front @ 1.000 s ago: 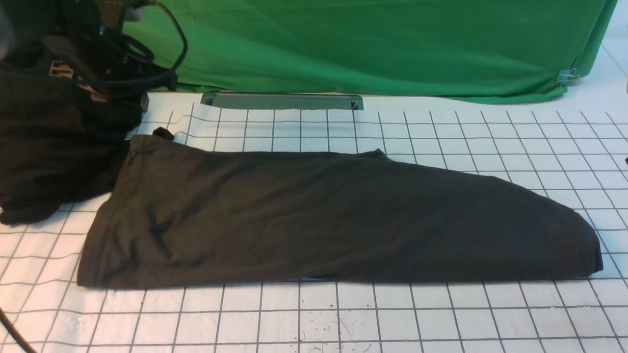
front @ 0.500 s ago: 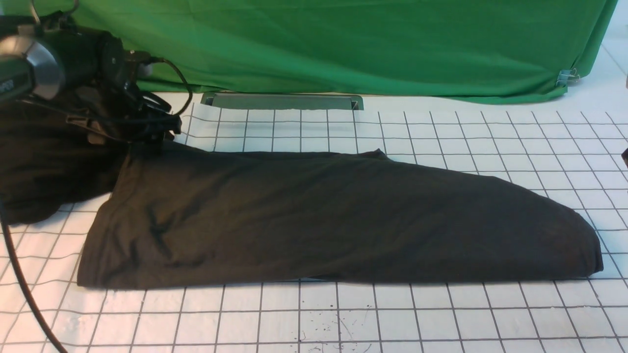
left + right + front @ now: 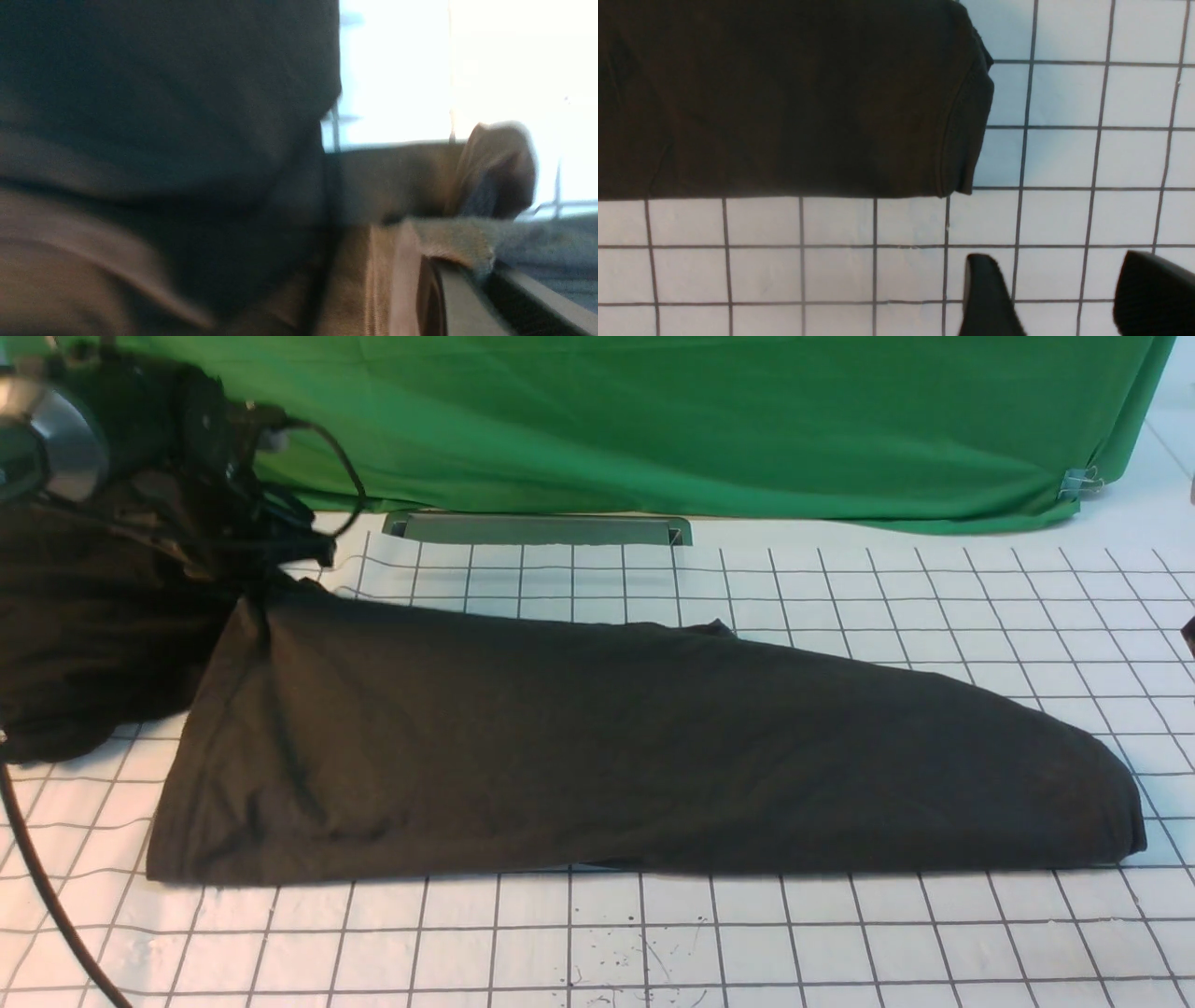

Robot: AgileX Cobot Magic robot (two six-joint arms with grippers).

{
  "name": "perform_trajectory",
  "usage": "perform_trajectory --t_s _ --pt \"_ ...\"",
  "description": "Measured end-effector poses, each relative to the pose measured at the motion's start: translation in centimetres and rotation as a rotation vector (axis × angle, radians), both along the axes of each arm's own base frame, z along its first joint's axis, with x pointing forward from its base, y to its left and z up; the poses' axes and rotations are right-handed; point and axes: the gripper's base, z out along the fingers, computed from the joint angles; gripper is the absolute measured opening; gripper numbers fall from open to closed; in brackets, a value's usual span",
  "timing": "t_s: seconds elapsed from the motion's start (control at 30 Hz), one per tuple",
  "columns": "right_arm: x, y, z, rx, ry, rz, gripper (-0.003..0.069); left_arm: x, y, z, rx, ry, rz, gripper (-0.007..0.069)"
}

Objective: Fold a long-sleeved shirt over a white checkered tablecloth.
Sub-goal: 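Pull the folded dark garment lengthwise by its ends to straighten it flat on the table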

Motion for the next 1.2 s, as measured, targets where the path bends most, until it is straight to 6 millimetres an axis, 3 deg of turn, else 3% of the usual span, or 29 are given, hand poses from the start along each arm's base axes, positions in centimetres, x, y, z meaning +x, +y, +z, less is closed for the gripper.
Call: perform_trajectory --t_s 0.07,0.13,0.4,0.6,0.63,0.67,0.7,0.83,0.87,0.93,1.0,1.1,1.17,1.2 --pt "0.0 0.0 0.0 0.003 -0.003 -0.001 0.0345 0.3 0.3 2.0 0.011 -0.056 0.003 0.0014" --pt "0.0 0.1 0.0 0.009 -0.004 -0.002 0.0344 0.4 0.7 2.5 0.006 -0.073 0.011 0.0014" --pt "0.1 0.3 0.0 0.034 -0.009 -0.006 0.0344 0.8 1.4 0.8 -0.012 -0.042 0.031 0.0034" --pt "0.1 0.3 0.0 0.035 -0.01 -0.006 0.0405 1.1 1.7 0.3 0.026 -0.037 0.027 0.0212" --pt "0.1 0.3 0.0 0.035 -0.01 -0.006 0.0456 1.1 1.9 0.8 0.052 -0.037 0.041 0.0311" --pt "0.1 0.3 0.0 0.036 -0.01 -0.006 0.0462 1.0 2.0 0.9 0.055 -0.031 0.045 0.0331" --pt "0.1 0.3 0.0 0.036 -0.011 -0.006 0.0499 0.9 2.2 1.8 0.073 -0.025 0.059 0.0405" --pt "0.3 0.4 0.1 0.043 -0.03 -0.008 0.0565 0.5 2.3 4.6 0.075 -0.025 0.095 0.0495" --pt "0.5 0.4 0.0 0.054 -0.044 -0.01 0.0578 0.3 2.4 6.0 0.067 -0.037 0.11 0.0504" --pt "0.9 0.5 -0.3 0.065 -0.053 -0.013 0.0582 -0.1 2.3 7.8 0.053 -0.047 0.124 0.0496" --pt "1.5 0.5 -1.1 0.074 -0.048 -0.017 0.0582 -0.9 2.1 9.7 0.022 -0.042 0.125 0.0428" --pt "2.5 0.5 -2.7 0.079 -0.006 -0.02 0.0584 -2.0 2.1 11.2 0.027 -0.018 0.109 0.0268" --pt "2.8 0.4 -3.4 0.08 0.008 -0.021 0.0584 -2.2 2.0 11.4 0.028 -0.003 0.106 0.0204" --pt "3.2 0.4 -4.0 0.082 0.016 -0.022 0.0584 -2.7 1.8 11.6 0.0 0.017 0.092 0.0082"
